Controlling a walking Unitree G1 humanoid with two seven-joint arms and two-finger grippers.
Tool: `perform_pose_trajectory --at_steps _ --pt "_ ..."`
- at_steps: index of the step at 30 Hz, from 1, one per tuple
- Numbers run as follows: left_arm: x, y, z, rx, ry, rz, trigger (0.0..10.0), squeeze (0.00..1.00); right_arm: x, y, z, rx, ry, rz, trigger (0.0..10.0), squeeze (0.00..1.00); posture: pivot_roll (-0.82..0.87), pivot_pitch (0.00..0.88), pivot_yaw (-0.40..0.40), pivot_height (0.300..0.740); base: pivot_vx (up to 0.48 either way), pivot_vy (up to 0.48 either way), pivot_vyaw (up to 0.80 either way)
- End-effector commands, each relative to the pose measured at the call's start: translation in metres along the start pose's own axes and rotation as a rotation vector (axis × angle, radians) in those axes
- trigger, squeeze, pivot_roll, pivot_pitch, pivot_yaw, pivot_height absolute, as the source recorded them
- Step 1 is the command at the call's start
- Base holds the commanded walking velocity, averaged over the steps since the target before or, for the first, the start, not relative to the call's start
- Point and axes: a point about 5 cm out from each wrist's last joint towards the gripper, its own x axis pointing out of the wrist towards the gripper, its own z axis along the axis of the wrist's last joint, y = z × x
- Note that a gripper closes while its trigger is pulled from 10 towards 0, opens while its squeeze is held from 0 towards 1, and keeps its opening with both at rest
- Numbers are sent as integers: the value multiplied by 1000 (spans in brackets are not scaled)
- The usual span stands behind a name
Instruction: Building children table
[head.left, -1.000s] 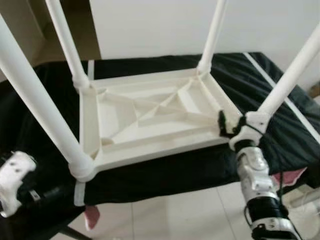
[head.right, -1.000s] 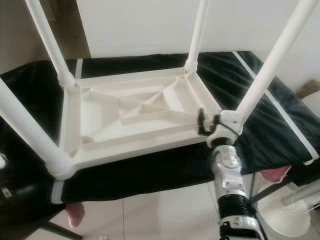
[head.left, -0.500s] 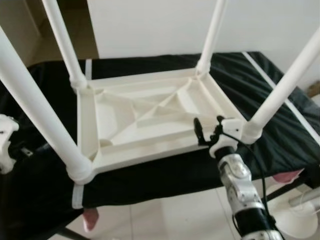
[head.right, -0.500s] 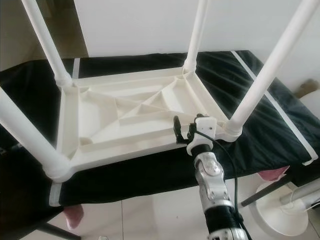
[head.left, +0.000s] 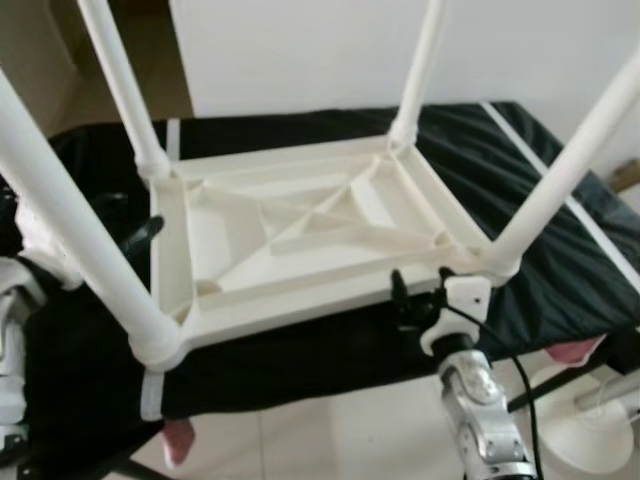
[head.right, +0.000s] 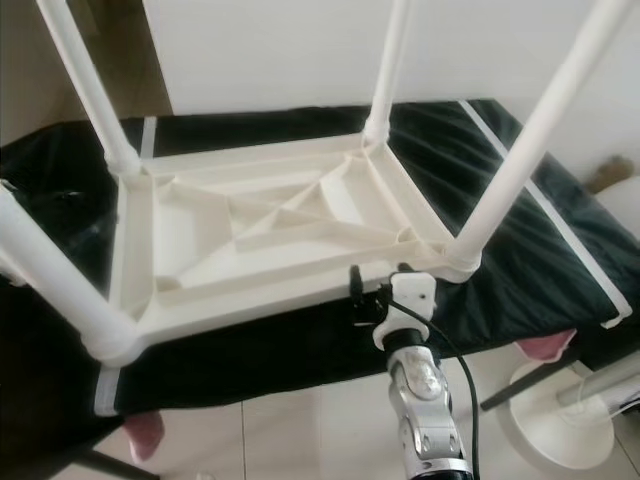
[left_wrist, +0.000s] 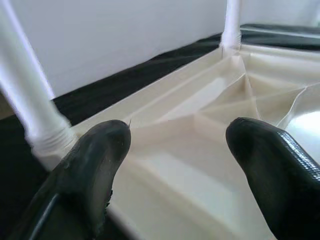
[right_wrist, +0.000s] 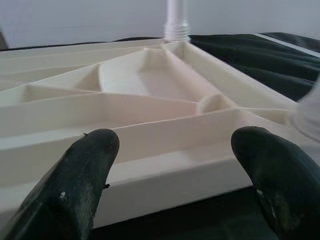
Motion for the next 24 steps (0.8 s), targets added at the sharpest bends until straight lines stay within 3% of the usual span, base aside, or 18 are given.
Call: perform_pose_trajectory --at_steps 1,4,8,10,13,24 --pt "7 2 -3 -25 -9 105 10000 0 -5 -6 1 -7 10 -49 10000 0 28 97 -41 740 0 0 0" --pt "14 -5 -3 -44 -29 65 10000 0 -8 -9 2 -3 11 -88 10000 0 19 100 -41 740 0 0 0" --pt "30 -27 -4 -104 -78 -70 10000 0 -19 -19 0 26 50 -175 10000 0 -1 108 -39 740 0 0 0" --pt "30 -27 -4 -104 -78 -70 10000 0 -19 -19 0 26 50 -175 10000 0 -1 108 -39 740 0 0 0" --pt "37 -48 -7 -149 -98 -195 10000 0 -24 -24 -4 32 81 -217 10000 0 -4 113 -41 740 0 0 0" --pt "39 -84 -7 -215 -111 -377 10000 0 -21 -28 -11 102 136 -265 10000 0 -2 121 -46 740 0 0 0"
